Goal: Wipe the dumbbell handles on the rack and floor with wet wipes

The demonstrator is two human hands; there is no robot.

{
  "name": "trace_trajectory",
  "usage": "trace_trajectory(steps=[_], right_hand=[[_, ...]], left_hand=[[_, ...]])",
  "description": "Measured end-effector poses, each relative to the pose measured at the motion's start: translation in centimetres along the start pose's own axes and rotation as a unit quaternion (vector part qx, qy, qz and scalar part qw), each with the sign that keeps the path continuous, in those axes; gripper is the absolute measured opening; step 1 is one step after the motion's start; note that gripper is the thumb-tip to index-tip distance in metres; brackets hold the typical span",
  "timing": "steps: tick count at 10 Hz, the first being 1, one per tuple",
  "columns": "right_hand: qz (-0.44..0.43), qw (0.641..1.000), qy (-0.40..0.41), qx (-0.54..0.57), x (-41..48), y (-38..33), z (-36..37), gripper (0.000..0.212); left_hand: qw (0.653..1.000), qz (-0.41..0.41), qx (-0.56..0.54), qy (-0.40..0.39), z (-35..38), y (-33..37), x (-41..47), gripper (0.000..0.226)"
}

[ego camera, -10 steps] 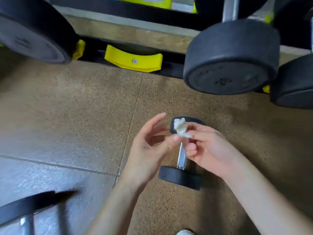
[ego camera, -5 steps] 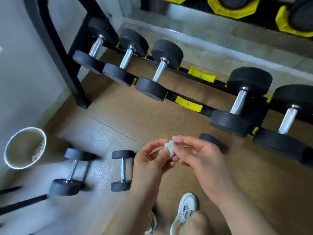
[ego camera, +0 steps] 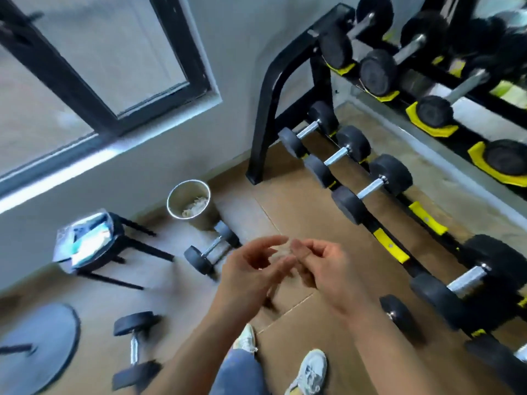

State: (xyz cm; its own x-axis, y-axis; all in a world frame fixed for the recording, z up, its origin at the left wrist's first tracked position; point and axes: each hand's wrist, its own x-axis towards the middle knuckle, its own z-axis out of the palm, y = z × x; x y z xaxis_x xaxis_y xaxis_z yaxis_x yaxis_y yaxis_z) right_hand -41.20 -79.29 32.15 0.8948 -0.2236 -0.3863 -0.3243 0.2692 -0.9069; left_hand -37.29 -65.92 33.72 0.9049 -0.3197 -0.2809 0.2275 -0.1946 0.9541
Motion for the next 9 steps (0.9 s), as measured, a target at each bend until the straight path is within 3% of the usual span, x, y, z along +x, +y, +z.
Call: trace_trajectory(steps=[1, 2, 4, 6, 7, 8, 9], right_hand=[[0.044, 0.998, -0.053, 0.001, 1.2, -0.2, 3.0, 0.046], [0.081, 0.990, -0.110, -0.022, 3.1, 0.0, 6.4, 0.033], [0.114, 0.971, -0.183, -0.100, 7.7, 0.3, 13.9, 0.014], [0.164, 0.967, -0.140, -0.137, 15.5, 2.1, 22.0, 0.016], [0.203, 0.962, -0.114, -0.144, 19.6, 2.9, 26.1, 0.014], [0.222, 0.957, -0.100, -0.156, 23.1, 3.4, 29.7, 0.014], [0.214, 0.962, -0.057, -0.159, 26.1, 3.3, 32.6, 0.015]], left_hand=[[1.000, -0.008, 0.007, 0.021, -2.9, 0.0, 0.0, 0.013], [0.997, -0.029, -0.005, 0.065, -6.4, -0.5, 0.5, 0.009], [0.967, -0.072, -0.064, 0.237, -16.3, -2.6, 4.8, 0.010], [0.948, -0.115, -0.049, 0.291, -29.6, -7.0, 17.1, 0.010], [0.943, -0.144, -0.006, 0.299, -35.5, -9.8, 24.7, 0.024], [0.951, -0.159, 0.024, 0.265, -39.5, -12.0, 31.1, 0.046], [0.948, -0.179, 0.118, 0.235, -42.4, -12.4, 35.2, 0.048]])
